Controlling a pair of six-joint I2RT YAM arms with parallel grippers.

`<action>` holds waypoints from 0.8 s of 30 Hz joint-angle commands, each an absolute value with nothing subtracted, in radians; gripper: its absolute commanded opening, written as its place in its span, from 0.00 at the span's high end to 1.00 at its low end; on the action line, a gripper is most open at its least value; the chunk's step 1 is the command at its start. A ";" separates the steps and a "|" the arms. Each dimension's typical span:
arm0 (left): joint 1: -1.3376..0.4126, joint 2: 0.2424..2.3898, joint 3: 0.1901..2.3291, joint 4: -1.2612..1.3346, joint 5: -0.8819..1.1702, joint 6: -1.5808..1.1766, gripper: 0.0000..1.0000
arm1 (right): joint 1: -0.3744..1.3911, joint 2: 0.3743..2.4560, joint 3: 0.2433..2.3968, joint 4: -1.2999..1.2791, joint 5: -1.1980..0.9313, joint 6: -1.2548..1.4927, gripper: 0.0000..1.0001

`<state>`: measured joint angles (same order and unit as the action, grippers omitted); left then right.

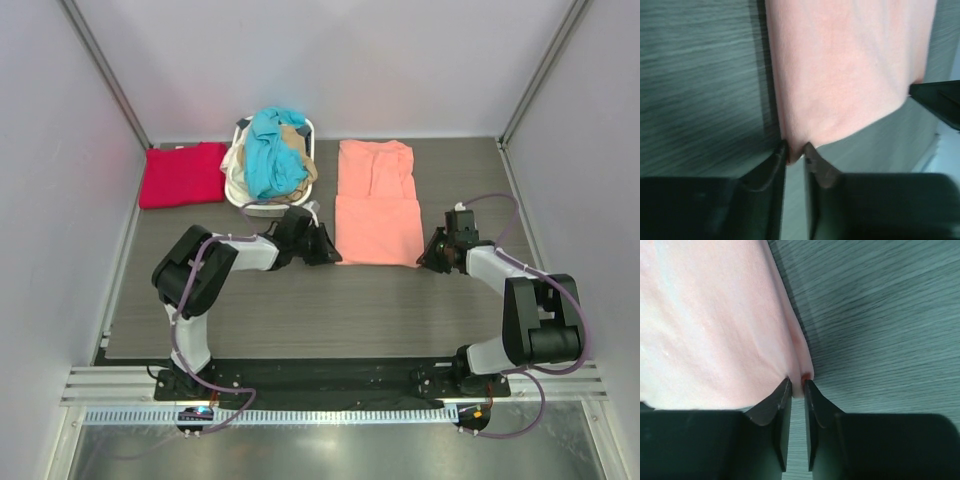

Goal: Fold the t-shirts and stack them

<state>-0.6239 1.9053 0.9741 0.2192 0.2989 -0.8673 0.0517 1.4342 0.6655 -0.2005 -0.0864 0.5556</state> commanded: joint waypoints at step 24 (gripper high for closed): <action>-0.899 1.160 0.733 -0.221 0.009 -1.034 1.00 | 0.029 0.611 0.712 -0.928 -0.092 0.718 0.99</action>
